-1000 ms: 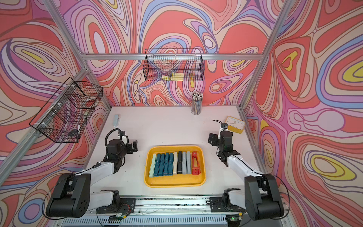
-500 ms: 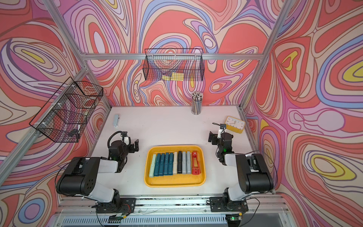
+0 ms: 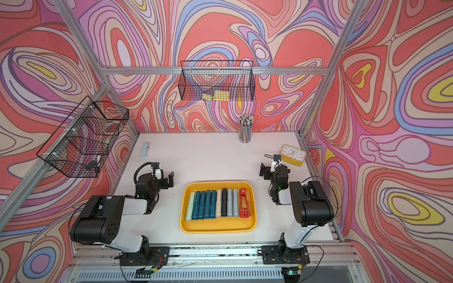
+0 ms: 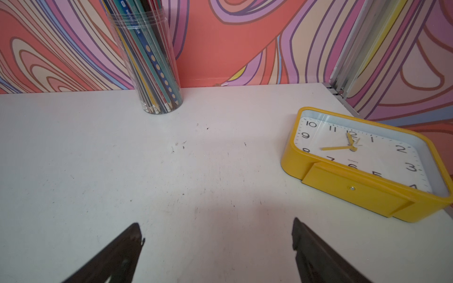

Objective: Put the pruning pliers into the storage box
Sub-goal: Reset both arms

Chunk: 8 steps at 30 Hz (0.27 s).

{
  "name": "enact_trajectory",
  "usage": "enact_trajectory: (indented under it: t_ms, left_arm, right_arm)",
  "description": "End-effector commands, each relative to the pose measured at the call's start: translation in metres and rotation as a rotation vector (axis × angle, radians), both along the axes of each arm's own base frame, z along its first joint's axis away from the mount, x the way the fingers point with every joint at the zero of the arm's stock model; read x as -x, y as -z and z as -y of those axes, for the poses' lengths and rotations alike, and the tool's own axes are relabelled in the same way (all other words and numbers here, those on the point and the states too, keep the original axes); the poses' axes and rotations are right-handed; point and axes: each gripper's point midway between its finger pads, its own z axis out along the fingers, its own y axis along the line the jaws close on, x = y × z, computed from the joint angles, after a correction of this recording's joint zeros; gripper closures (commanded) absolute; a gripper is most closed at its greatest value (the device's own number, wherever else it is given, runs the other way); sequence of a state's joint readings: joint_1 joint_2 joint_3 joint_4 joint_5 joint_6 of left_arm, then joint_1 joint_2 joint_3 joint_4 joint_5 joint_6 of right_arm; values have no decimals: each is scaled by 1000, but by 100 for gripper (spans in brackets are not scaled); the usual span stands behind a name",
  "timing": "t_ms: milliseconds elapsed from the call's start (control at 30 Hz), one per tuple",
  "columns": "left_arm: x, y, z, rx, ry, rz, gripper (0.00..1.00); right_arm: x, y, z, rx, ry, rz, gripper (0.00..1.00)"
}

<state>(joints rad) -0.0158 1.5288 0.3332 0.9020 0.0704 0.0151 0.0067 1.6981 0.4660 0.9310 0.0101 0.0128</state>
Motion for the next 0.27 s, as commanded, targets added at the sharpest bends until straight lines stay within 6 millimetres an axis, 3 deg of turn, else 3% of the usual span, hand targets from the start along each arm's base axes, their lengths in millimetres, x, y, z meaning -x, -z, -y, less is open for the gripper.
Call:
enact_trajectory:
  t_ms: [0,233]
  left_arm:
    - [-7,-11,-1,-14,8,41,1]
    - [-7,-11,-1,-14,6,40,1]
  right_arm:
    - [-3,-5,6,-3,24,15,2]
    - [-3,-4,6,-2,26,16,2]
